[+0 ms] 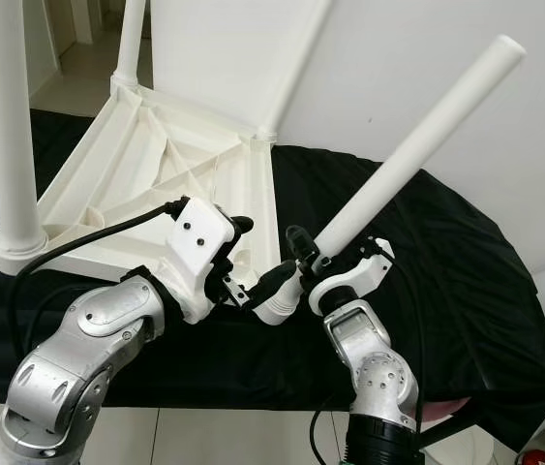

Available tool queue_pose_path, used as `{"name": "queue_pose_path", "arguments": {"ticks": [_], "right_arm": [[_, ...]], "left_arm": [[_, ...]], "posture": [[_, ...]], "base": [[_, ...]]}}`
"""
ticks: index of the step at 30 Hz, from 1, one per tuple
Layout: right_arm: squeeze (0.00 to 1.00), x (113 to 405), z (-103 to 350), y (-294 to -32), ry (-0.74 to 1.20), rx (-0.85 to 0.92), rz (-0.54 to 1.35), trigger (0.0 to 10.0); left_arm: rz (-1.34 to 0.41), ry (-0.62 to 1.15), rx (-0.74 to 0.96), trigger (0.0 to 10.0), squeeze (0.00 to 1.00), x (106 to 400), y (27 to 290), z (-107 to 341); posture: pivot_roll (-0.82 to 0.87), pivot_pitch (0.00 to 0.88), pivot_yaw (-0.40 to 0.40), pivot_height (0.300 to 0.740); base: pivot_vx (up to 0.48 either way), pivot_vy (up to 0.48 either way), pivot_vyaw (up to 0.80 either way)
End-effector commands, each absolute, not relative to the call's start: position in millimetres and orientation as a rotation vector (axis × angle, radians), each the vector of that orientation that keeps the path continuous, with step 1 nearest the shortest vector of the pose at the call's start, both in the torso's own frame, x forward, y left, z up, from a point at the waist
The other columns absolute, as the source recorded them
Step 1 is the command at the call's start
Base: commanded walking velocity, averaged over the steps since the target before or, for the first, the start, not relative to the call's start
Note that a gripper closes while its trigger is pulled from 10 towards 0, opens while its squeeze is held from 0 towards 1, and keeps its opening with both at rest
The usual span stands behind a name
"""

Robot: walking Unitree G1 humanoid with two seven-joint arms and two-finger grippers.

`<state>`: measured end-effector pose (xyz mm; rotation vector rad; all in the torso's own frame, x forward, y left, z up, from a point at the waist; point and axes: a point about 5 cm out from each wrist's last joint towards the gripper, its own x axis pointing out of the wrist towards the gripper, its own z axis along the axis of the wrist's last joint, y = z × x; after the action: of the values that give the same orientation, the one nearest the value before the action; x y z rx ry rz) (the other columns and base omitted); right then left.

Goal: Building children table

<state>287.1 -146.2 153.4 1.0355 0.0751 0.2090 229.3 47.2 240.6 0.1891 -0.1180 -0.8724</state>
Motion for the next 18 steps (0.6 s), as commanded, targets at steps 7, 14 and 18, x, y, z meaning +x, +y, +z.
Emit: {"name": "queue_pose_path", "arguments": {"ticks": [7, 14, 18], "right_arm": [[0.00, 267.9, 121.5, -140.8, 0.054, 1.530, 0.341, 10.0], [0.00, 270.4, 88.4, -148.3, 0.154, 1.611, 0.279, 10.0], [0.00, 274.5, 74.3, -150.7, 0.189, 1.621, 0.222, 10.0]], "left_arm": [[-0.882, -0.114, 0.182, 10.0, 0.00, 224.3, 40.9, 242.6], [-0.889, -0.118, 0.181, 10.0, 0.00, 223.3, 36.4, 243.7], [-0.890, -0.120, 0.178, 10.0, 0.00, 223.3, 34.9, 245.0]], "posture": [[0.02, 0.000, -0.131, 0.740], [0.03, 0.000, -0.134, 0.740], [0.03, 0.000, -0.135, 0.740]], "base": [[0.000, 0.000, 0.00], [0.000, 0.000, 0.00], [0.000, 0.000, 0.00]]}}
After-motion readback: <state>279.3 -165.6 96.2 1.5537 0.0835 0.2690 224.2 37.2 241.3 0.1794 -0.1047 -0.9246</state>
